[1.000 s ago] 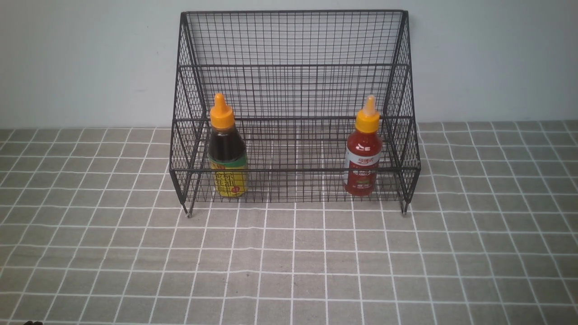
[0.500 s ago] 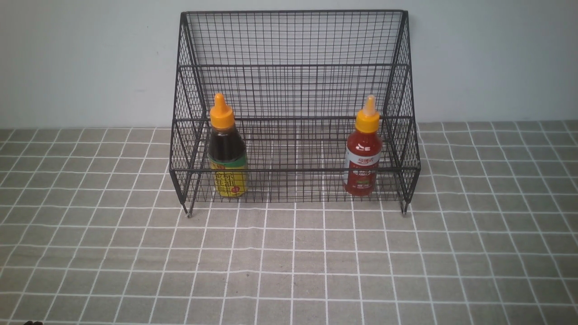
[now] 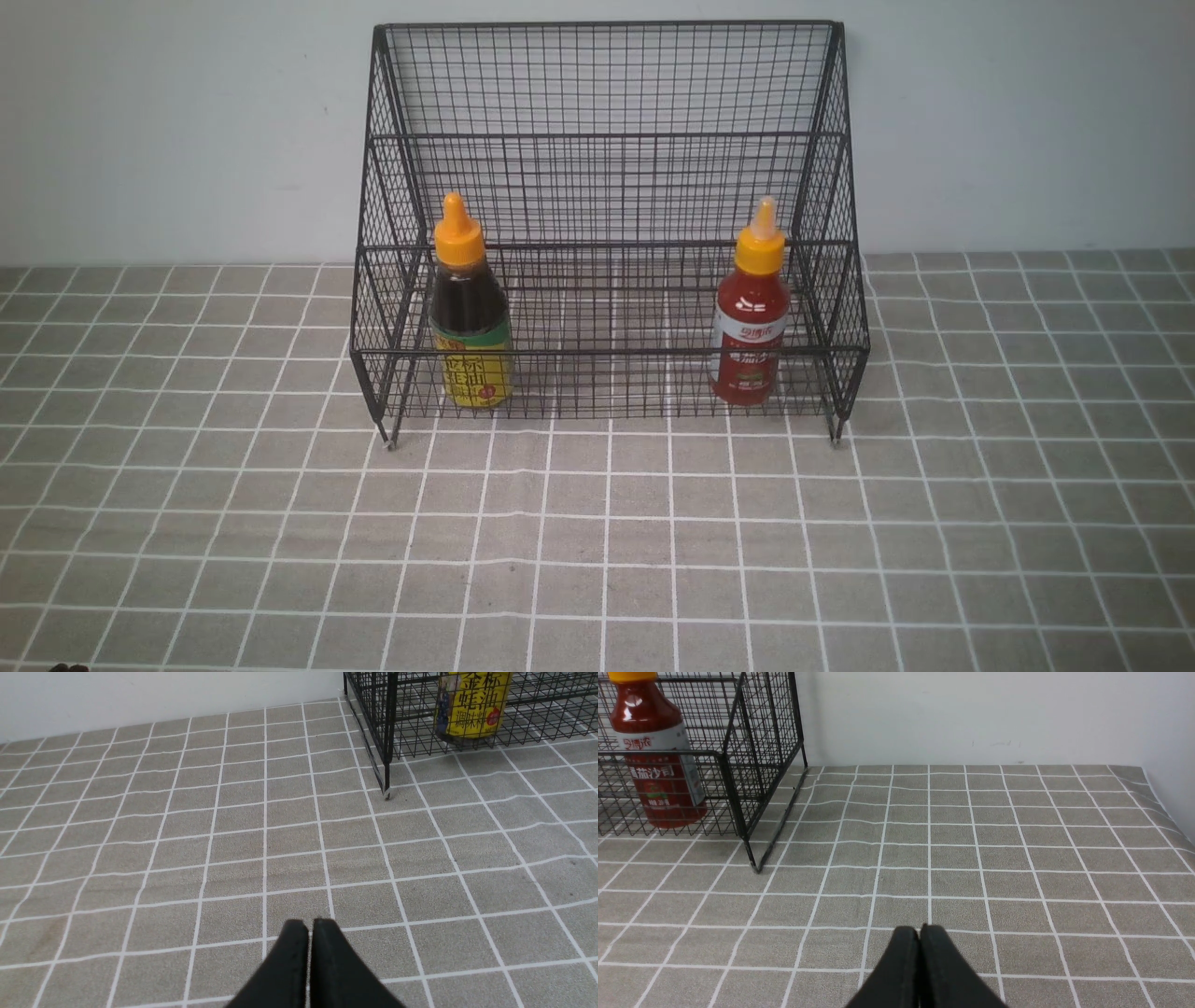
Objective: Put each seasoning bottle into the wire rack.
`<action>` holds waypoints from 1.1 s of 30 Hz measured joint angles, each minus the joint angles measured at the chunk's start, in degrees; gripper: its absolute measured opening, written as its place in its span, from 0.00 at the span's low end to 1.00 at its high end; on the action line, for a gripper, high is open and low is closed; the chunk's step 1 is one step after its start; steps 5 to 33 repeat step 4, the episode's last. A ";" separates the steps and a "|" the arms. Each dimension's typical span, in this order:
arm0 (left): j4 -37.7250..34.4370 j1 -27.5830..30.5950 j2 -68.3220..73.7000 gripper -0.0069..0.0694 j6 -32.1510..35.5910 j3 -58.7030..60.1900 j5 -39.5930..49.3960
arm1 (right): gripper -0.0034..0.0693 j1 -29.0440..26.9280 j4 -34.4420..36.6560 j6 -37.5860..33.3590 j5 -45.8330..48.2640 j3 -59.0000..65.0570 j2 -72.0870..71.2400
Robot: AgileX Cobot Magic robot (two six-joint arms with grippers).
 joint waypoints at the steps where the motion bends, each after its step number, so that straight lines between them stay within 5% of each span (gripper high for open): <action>1: 0.00 0.00 0.00 0.08 0.00 0.00 0.00 | 0.03 0.00 0.00 0.00 0.00 0.00 0.00; 33: 0.00 0.00 0.00 0.08 0.00 0.00 0.00 | 0.03 0.00 0.00 0.00 0.00 0.00 0.00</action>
